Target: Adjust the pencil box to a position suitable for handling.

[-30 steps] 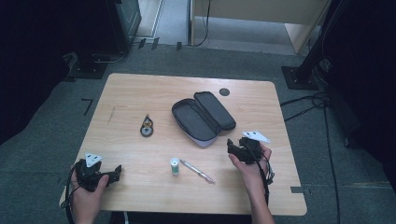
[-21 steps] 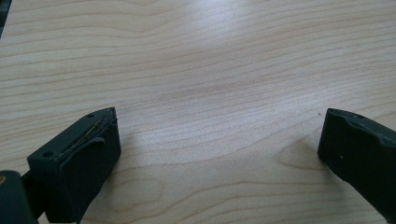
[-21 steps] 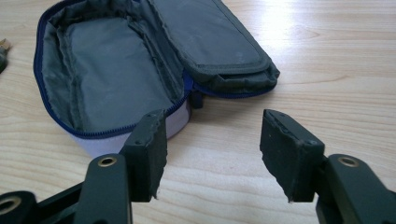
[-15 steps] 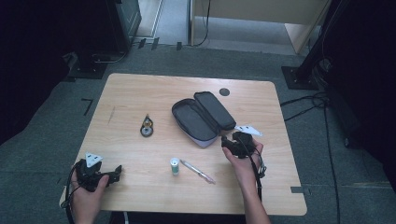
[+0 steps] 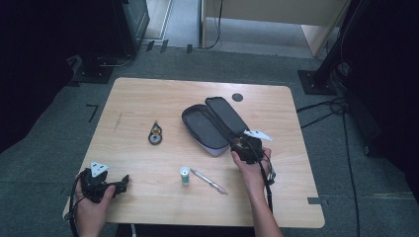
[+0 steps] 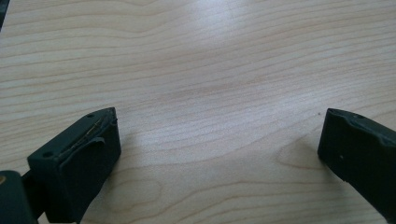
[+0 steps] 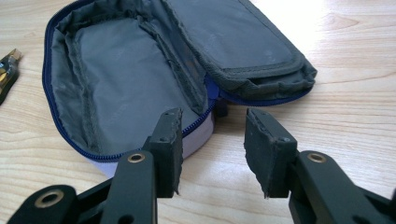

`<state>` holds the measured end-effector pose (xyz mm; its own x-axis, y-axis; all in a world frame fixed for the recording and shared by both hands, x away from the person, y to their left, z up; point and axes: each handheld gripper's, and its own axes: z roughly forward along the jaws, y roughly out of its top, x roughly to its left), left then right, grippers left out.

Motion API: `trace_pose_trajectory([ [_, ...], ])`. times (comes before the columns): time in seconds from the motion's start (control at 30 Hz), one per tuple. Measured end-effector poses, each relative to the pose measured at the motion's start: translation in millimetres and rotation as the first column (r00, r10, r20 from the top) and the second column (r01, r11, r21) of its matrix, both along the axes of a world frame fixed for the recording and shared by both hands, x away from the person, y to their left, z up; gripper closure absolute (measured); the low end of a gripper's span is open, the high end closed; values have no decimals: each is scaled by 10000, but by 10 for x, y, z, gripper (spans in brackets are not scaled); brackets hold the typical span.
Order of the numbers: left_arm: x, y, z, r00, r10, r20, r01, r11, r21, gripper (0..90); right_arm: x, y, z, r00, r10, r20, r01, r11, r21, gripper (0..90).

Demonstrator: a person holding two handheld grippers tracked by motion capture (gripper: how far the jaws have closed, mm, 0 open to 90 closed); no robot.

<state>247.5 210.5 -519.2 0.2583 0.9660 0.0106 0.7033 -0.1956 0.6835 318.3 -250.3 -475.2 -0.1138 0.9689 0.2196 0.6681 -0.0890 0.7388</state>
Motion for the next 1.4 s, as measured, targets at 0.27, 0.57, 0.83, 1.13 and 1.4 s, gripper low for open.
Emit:
trace_pose_trajectory([
  [0.27, 0, 0, 0, 10000, 2, 0, -2, 10000, -1, 0, 72, 50, 8, 9998, -179, -100, 180, 9998, 63, 569],
  [0.57, 0, -1, -1, 10000, -65, 5, 65, 10000, 6, 0, 177, 120, -16, 9972, -421, -616, 423, 9991, 17, 567],
  [0.83, 0, -3, -1, 10000, -89, 10, 89, 10000, 5, 0, 239, 197, -56, 9932, -613, -986, 628, 9980, 120, 552],
  [1.13, -1, -3, -1, 9999, -121, 4, 121, 9999, 19, 0, 295, 255, -108, 9869, -882, -1348, 870, 9961, -146, 616],
  [1.4, -2, -4, 0, 9999, -161, -1, 161, 9999, 24, 0, 311, 224, -136, 9884, -777, -1302, 727, 9964, -429, 735],
])
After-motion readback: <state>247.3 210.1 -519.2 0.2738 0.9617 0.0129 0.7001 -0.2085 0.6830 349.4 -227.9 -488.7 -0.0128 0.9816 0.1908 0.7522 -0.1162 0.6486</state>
